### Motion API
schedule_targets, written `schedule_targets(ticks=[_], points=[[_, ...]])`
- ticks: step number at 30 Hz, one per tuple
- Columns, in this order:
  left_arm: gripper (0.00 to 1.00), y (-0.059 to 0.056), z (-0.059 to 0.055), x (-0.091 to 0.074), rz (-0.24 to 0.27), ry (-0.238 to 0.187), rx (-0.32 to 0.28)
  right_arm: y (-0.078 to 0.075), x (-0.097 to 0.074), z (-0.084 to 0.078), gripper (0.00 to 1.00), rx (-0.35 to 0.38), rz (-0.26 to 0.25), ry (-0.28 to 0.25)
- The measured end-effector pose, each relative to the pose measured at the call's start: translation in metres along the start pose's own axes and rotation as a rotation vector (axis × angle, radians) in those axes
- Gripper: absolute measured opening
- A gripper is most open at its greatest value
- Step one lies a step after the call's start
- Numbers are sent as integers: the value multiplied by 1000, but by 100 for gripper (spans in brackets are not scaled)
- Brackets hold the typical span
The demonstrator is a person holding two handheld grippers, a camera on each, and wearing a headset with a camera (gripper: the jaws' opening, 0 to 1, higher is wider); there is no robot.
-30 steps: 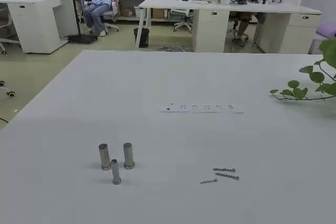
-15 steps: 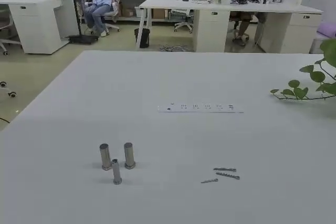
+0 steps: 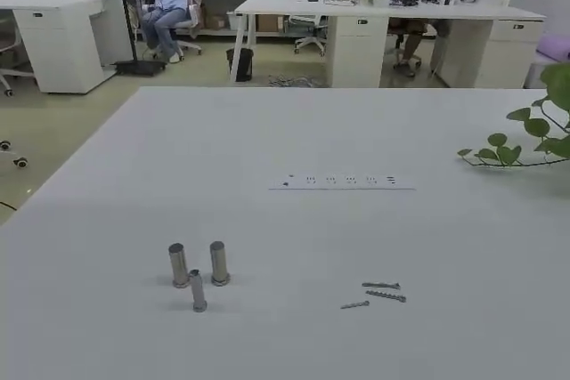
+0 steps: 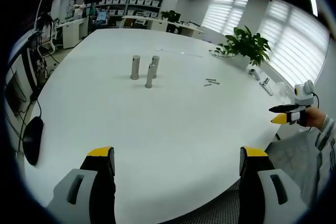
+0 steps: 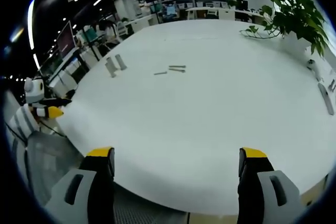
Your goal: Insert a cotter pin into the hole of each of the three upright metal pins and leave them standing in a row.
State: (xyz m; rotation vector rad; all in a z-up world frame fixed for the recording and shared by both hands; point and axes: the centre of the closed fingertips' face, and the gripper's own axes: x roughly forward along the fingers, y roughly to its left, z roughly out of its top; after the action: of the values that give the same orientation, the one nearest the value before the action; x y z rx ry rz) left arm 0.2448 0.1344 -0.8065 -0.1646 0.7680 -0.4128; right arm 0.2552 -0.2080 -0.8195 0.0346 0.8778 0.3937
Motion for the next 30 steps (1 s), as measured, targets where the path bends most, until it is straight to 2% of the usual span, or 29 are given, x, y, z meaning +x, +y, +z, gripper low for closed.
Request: schedule_targets(ticks=[9,14,18,22,30], points=[[99,-1,0,0,-2,11,18,1,0,0,100,8,8,-2],[99,-3,7,0,-3,8,36,1,-2,2,100,10,7,-19],[99,-3,17,0,-3,-15,48,3,-2,0,100,9,12,-16],[99,-3,19,4,-3,-9,64,5,-1,-2,100,10,22,-13],[99,-3,28,9,-7,-23,73,7,-2,1,100,4,25,-17]])
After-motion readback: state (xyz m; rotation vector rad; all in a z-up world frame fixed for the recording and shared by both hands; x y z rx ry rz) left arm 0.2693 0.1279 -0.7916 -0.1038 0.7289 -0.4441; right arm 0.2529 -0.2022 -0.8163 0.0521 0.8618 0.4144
